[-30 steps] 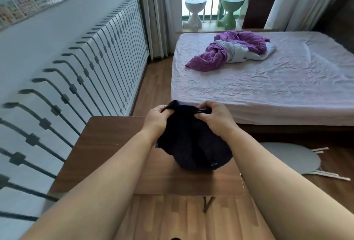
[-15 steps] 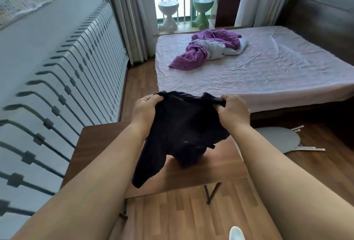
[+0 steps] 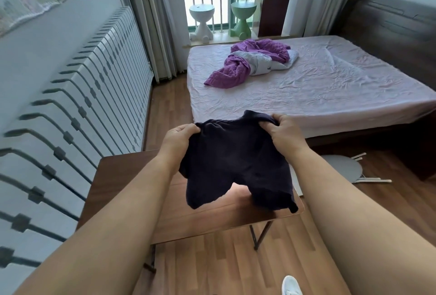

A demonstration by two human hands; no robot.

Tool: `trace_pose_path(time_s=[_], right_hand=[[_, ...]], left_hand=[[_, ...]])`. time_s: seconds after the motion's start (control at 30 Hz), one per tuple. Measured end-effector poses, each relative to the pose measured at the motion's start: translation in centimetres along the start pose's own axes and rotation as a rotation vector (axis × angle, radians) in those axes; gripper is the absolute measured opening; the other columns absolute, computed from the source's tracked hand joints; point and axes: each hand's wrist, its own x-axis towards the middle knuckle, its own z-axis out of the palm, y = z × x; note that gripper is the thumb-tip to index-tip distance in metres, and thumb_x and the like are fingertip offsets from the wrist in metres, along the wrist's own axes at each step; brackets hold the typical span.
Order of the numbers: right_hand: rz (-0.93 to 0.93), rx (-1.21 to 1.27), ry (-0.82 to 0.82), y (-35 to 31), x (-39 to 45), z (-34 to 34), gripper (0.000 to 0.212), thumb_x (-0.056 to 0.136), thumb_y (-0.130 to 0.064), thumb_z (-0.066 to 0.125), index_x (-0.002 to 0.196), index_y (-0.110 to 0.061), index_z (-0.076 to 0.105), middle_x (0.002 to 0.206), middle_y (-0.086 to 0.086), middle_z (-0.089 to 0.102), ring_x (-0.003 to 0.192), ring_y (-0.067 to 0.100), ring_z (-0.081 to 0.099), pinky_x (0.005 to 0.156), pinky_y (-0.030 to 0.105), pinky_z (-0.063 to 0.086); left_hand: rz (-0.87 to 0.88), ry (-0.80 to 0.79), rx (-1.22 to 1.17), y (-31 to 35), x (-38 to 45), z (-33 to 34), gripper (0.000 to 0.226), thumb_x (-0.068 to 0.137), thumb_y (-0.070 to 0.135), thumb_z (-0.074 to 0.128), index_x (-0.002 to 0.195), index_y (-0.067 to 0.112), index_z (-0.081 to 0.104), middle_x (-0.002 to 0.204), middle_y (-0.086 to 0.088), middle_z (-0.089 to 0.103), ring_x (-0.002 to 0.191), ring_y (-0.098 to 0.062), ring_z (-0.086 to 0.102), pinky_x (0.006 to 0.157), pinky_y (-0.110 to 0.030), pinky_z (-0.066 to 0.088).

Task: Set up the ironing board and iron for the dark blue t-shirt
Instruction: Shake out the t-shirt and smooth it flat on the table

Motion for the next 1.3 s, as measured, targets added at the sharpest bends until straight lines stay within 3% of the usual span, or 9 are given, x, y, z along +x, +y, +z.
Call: trace_pose_path(time_s=[0.13,0.2,0.3,0.4,0.6,0.77,0.93,1.2,1.3], right_hand=[[0.001,0.035,-0.026,-0.5,-0.1,0.1,0.014,0.096,-0.024,0.062,0.097,-0.017,0.073,0.095,0.008,0.076,0.094,0.027,0.072,0.088,0.044,0.058],[-0.002,0.068,-0.109,-1.2,-0.3,0.6,0.014,0.097,-0.019,0.060,0.097,-0.017,0.074,0.093,0.005,0.077,0.090,0.023,0.073,0.083,0.037,0.059],[-0.042,-0.002,-0.252,-2.2,-0.3,1.8,0.015,0.097,-0.017,0.060,0.100,-0.018,0.075,0.091,0.003,0.078,0.085,0.020,0.073,0.078,0.032,0.059],[-0.081,-0.065,-0.310,-2.6,-0.1,3.6,0.010,0.091,-0.020,0.065,0.096,-0.017,0.074,0.091,0.010,0.076,0.086,0.029,0.072,0.082,0.045,0.057],[-0.148,-0.077,-0.135,-2.9,0.0,4.4,0.004,0.088,-0.013,0.065,0.085,-0.014,0.068,0.081,0.007,0.072,0.077,0.020,0.067,0.083,0.045,0.055],[-0.065,0.273,0.002,-2.4,0.5,3.0,0.016,0.093,-0.009,0.056,0.083,-0.017,0.067,0.080,0.004,0.068,0.077,0.016,0.063,0.075,0.036,0.054],[0.101,0.403,0.394,-0.8,2.0,0.5,0.023,0.096,-0.007,0.051,0.079,-0.020,0.060,0.080,0.002,0.065,0.080,0.019,0.060,0.076,0.036,0.053],[0.170,0.194,0.349,0.4,2.4,0.3,0.016,0.095,-0.012,0.050,0.086,-0.018,0.061,0.086,0.006,0.063,0.080,0.021,0.057,0.071,0.034,0.048],[0.153,0.127,0.365,0.3,2.4,-0.3,0.015,0.094,-0.012,0.049,0.089,-0.017,0.063,0.085,0.004,0.063,0.079,0.020,0.057,0.071,0.034,0.047]], left_hand=[[0.033,-0.048,0.185,0.2,0.0,0.1,0.011,0.082,0.024,0.057,0.076,0.018,0.063,0.074,0.001,0.059,0.076,-0.020,0.052,0.069,-0.032,0.041],[0.109,-0.117,0.273,0.2,0.3,0.6,0.014,0.078,0.024,0.061,0.089,0.023,0.070,0.087,0.008,0.068,0.088,-0.016,0.061,0.078,-0.029,0.048],[0.194,-0.328,0.347,0.0,0.7,2.0,0.082,0.067,0.024,0.075,0.143,0.038,0.047,0.135,0.011,0.057,0.126,-0.007,0.053,0.102,-0.030,0.048],[0.261,-0.397,0.466,-0.3,0.4,4.4,0.107,0.062,0.017,0.074,0.154,0.041,0.025,0.127,0.002,0.065,0.116,-0.012,0.063,0.094,-0.033,0.056],[0.329,-0.282,0.541,-0.9,0.9,5.1,0.037,0.077,0.012,0.065,0.110,0.028,0.068,0.092,0.007,0.075,0.091,-0.013,0.070,0.084,-0.033,0.055],[0.197,-0.319,0.742,-1.1,2.0,2.3,0.033,0.058,0.046,0.074,0.090,0.045,0.072,0.085,0.016,0.076,0.089,-0.010,0.071,0.090,-0.039,0.056],[0.024,-0.301,1.038,-2.4,3.1,-1.2,0.042,0.046,0.058,0.074,0.084,0.041,0.075,0.083,0.015,0.075,0.091,-0.013,0.069,0.098,-0.045,0.050],[0.035,-0.251,0.441,-1.0,3.2,-1.4,0.008,0.075,0.027,0.075,0.083,0.026,0.072,0.088,0.000,0.076,0.085,-0.021,0.071,0.077,-0.033,0.054],[0.057,-0.239,0.292,-0.2,3.5,-0.9,0.022,0.084,0.027,0.073,0.106,0.023,0.073,0.099,0.002,0.077,0.092,-0.017,0.072,0.075,-0.027,0.052]])
